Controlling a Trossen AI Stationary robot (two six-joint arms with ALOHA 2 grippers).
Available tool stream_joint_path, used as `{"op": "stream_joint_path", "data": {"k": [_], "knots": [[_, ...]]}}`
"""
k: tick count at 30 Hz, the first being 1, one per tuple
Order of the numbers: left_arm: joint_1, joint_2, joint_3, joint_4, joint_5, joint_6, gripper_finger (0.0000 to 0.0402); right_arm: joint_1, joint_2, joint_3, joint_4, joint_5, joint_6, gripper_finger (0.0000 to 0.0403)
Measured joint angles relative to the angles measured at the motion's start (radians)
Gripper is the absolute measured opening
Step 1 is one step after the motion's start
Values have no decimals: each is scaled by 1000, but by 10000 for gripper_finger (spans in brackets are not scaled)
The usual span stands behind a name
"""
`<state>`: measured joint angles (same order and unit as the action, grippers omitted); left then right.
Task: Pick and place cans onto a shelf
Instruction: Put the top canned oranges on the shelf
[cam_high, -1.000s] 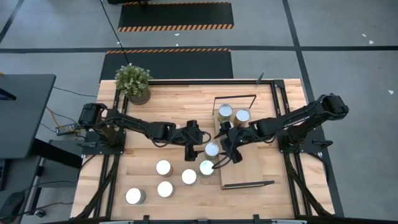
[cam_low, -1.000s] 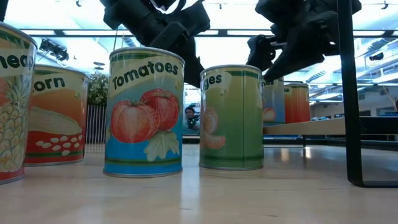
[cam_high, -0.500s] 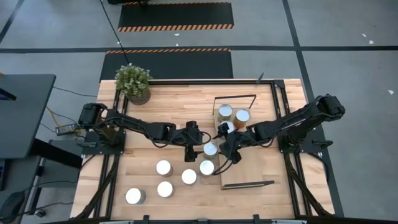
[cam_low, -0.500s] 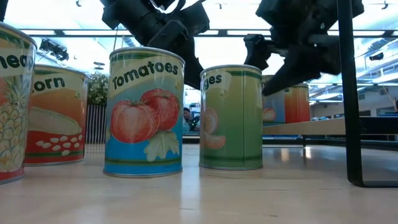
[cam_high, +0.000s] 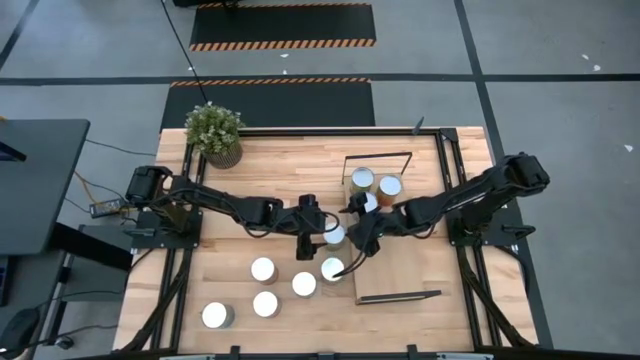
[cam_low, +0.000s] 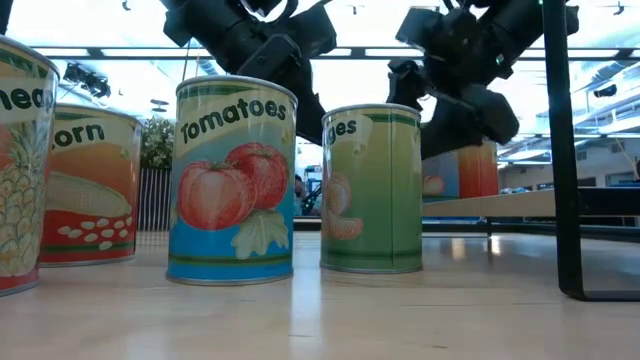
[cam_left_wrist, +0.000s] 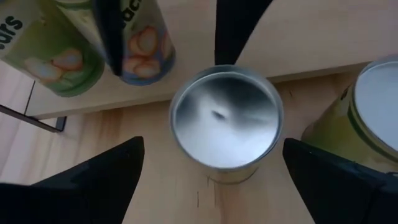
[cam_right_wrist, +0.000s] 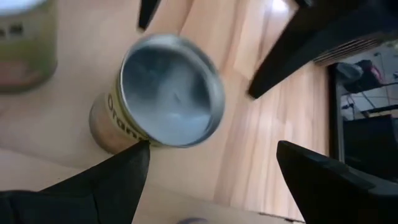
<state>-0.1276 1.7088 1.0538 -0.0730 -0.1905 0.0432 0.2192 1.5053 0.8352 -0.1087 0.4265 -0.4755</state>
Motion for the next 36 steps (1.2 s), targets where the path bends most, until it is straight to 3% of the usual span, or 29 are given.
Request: {"op": "stream_joint_path", "data": {"k": [4, 11, 15, 21, 36], "knots": [[0, -15, 0, -16, 0, 3, 389, 2, -21, 0, 3, -31, 19, 359], [0, -81, 0, -131, 0, -25, 389, 3, -34, 7, -13, -120, 187, 359], [6, -87, 0, -216, 0, -32, 389, -4, -11, 54, -22, -127, 271, 359], [26, -89, 0, -233, 0, -34, 389, -25, 55, 149, -36, -244, 308, 362], [30, -179, 0, -422, -1, -110, 389, -37, 241, 365, -242, -212, 419, 364]]}}
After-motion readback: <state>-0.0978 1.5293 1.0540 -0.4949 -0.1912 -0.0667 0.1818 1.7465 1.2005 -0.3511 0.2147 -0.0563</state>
